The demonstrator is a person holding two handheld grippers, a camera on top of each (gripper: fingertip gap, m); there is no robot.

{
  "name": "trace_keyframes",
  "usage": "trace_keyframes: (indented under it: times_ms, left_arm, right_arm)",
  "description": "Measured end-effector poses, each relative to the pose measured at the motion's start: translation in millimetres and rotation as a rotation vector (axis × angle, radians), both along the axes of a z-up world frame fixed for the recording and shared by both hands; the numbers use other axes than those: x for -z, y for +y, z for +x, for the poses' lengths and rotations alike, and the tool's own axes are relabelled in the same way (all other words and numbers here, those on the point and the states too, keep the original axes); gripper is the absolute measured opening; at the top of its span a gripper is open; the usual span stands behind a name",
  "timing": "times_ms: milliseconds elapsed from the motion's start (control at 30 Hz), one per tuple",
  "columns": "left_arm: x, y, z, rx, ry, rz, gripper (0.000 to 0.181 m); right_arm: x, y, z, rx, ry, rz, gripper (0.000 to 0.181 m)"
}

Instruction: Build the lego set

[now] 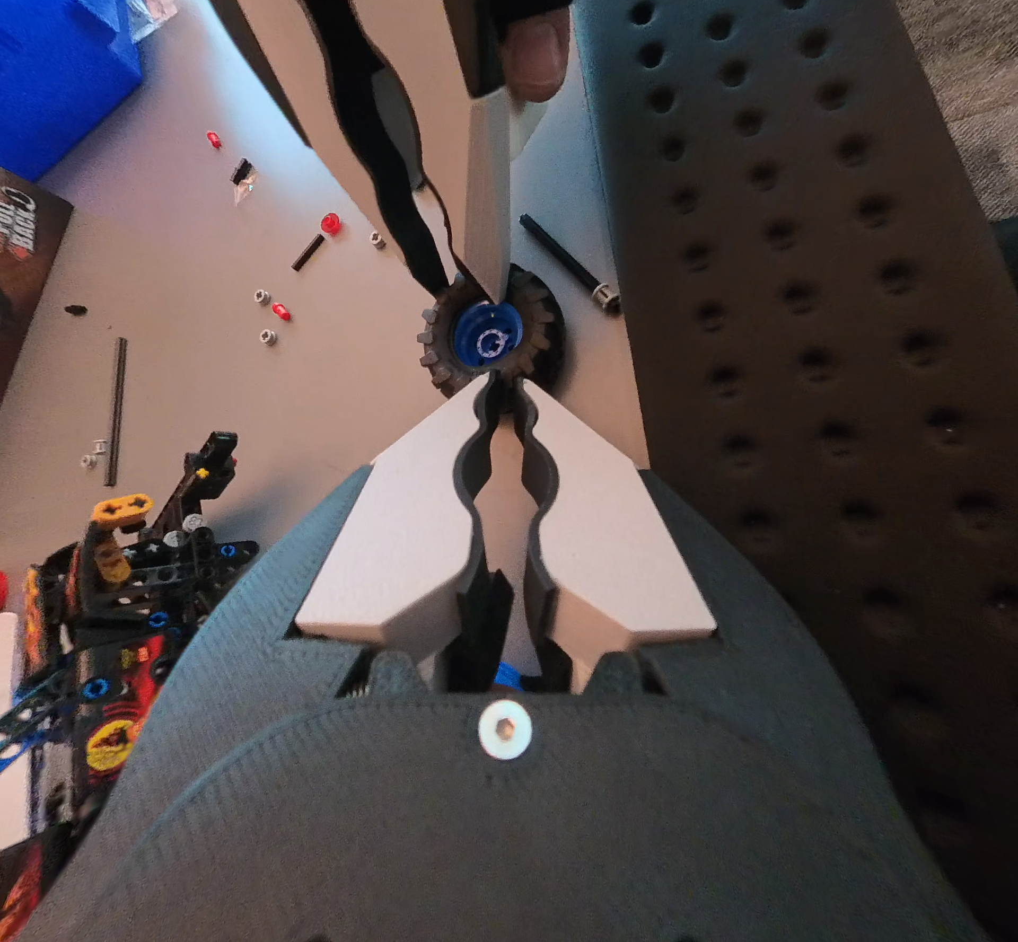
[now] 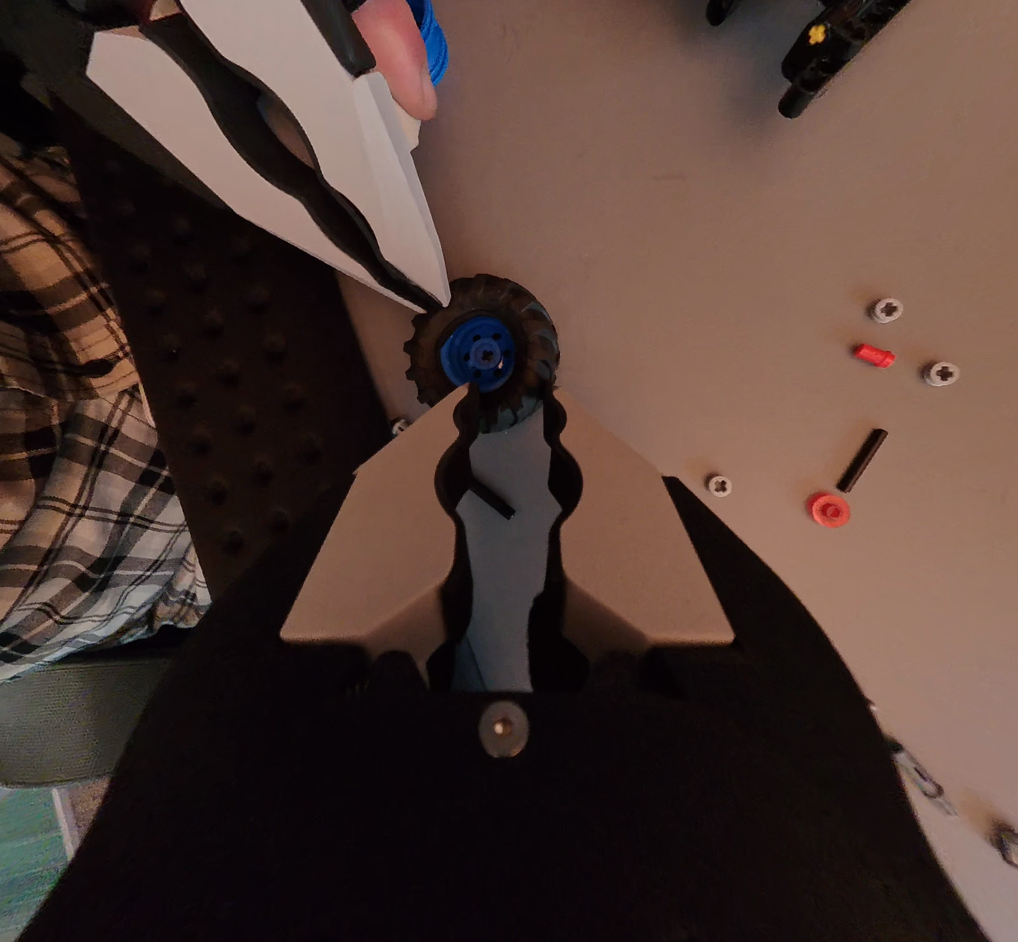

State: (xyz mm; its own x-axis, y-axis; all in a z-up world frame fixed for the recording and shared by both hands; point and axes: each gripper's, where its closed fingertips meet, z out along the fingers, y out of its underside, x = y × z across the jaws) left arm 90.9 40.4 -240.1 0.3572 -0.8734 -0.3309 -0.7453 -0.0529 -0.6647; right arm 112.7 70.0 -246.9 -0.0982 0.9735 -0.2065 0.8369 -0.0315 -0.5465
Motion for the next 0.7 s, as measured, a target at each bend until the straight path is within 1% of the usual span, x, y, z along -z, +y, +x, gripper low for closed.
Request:
trace_keyframes:
  times_ms: [133,200,367,400,433,467,500,533,600,633,700]
  left_arm:
    - [1,1,0,0.001,-0.047,-0.038,0.005]
    - [-2,-1,0,-0.003,-0.101,-0.098,0.005]
    - [-8,0,1,0.046,0.033,-0.011,0.000]
    - [-7,2,-2,0.050,0.048,-0.018,0.004]
    - [-10,5,-3,0.046,0.048,-0.033,0.004]
    - [-11,11,-6,0.027,0.070,-0.015,0.000]
    - [-9,11,-7,0.036,0.099,-0.024,0.000]
    - [-9,10,-4,0.039,0.093,-0.051,0.000]
    - [-8,11,-3,0.003,0.061,-0.127,0.000]
    - [-8,18,-6,-0.051,0.053,-0.119,0.000]
    - [-9,22,-8,-0.127,0.038,-0.144,0.007]
  right_arm:
    - [0,-1,1,0.006,0.006,-0.040,0.023]
    - [-1,-1,0,0.000,-0.004,-0.020,0.023]
    - [1,-2,-2,-0.002,-0.029,0.029,0.022]
    - [1,-2,-2,-0.001,-0.034,0.038,0.022]
    - [0,-2,-2,-0.002,-0.037,0.042,0.022]
    - [0,-2,-2,-0.002,-0.038,0.042,0.022]
    - [0,-2,-3,0.000,-0.037,0.040,0.022]
    - [0,-2,-3,0.001,-0.036,0.038,0.022]
    - [0,-3,-3,0.005,-0.035,0.038,0.022]
    - [0,-3,-3,0.005,-0.035,0.039,0.022]
    - [0,-3,-3,0.008,-0.036,0.041,0.022]
